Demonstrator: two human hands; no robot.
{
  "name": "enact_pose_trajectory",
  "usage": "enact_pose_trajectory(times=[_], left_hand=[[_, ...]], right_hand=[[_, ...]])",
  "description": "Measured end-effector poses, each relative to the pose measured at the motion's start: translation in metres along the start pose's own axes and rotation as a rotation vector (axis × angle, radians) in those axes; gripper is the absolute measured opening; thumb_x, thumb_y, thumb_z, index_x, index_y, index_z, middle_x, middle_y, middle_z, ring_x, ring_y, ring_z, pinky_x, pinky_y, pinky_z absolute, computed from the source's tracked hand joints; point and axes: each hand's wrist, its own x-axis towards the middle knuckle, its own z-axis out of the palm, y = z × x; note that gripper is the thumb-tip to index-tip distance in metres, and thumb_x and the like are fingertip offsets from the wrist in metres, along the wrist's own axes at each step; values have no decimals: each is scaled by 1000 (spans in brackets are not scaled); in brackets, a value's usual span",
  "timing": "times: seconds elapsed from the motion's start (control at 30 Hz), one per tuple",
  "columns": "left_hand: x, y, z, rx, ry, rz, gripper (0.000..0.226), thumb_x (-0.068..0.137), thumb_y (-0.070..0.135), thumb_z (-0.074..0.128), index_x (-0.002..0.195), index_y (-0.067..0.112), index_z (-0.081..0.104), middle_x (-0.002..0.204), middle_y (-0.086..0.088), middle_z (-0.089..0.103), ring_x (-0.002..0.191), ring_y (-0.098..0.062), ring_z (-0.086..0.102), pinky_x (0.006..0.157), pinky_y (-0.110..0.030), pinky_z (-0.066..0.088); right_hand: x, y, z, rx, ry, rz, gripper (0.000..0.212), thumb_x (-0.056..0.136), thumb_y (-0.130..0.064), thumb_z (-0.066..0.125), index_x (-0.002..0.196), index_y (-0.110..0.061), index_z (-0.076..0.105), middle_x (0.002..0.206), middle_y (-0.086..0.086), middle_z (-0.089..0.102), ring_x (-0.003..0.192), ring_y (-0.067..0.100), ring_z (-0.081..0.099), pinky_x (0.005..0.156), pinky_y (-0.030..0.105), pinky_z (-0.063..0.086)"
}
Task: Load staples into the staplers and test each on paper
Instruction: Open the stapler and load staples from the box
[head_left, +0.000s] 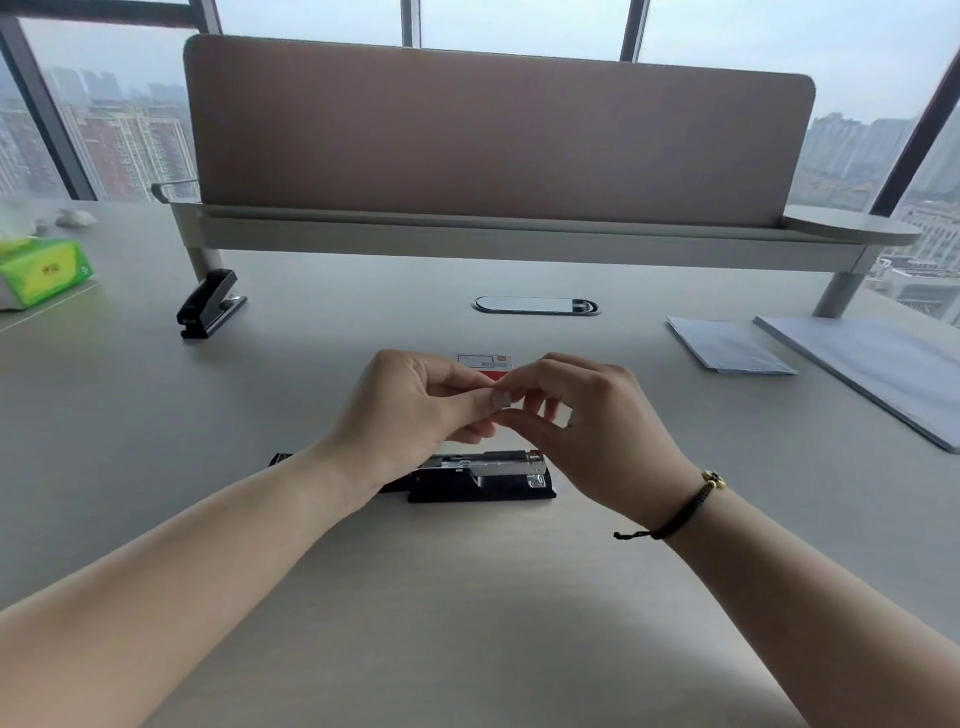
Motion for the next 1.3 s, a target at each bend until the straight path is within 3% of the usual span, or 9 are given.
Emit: enact_pose_trajectory(times=[0.3,0.4,0.53,0.67,0.73,0.8,0.97,1.13,1.3], left_hand=[[1,-3,1,170,31,47,11,80,30,78,86,21,81,78,-5,78,67,-13,64,60,-32,54],[1,-2,2,232,31,82,9,86,25,73,87,20,80,74,4,77,62,-2,63,59,-18,48],[-5,-1,-2,439,-56,159,13,82,25,77,93,19,78,72,15,70,52,9,56,55,-2,37],[-9,-8,-10,845,-204,153,29,72,50,78,97,35,74,83,26,66,78,10,58,64,-7,39],[-8,-12,-11,930,-226,153,30,70,57,72,93,39,73,82,21,66,78,6,60,75,-22,50],[-8,-13,-11,945,-224,150,30,69,59,67,92,40,73,83,18,69,79,-2,63,78,-32,53],[-9,-13,-10,925,-212,159,23,71,54,71,89,39,74,79,17,69,76,-4,64,74,-33,54],[-8,-15,-10,916,-218,159,30,68,59,65,90,41,73,79,18,70,77,-5,64,76,-34,54],[-6,-16,-10,921,-227,156,29,69,58,66,90,40,73,79,19,70,76,-3,64,76,-33,54]], right_hand=[[0,3,0,47,1,19,11,80,-21,78,89,-15,75,75,-1,69,62,13,63,61,32,53],[1,6,-5,31,-54,67,10,80,-20,77,90,-19,75,78,-5,68,64,9,62,63,30,53],[3,17,-17,180,-296,282,8,76,-25,79,83,-25,75,83,-8,66,62,9,58,62,26,50],[0,23,-21,226,-440,380,8,73,-22,81,78,-24,76,79,-8,66,55,1,50,55,16,41],[0,23,-19,202,-472,396,8,72,-23,81,78,-24,76,78,-8,66,55,0,51,54,17,42],[-1,24,-17,177,-490,399,8,72,-24,82,78,-26,76,78,-7,66,57,1,53,55,19,44],[-2,25,-16,177,-490,424,8,71,-26,82,78,-26,77,78,-5,69,59,4,55,57,25,47],[-1,26,-17,170,-504,447,9,71,-29,83,77,-27,77,75,-7,67,59,6,57,50,18,42],[-1,27,-18,154,-537,446,13,69,-30,84,80,-30,76,77,-10,68,61,6,59,57,29,49]])
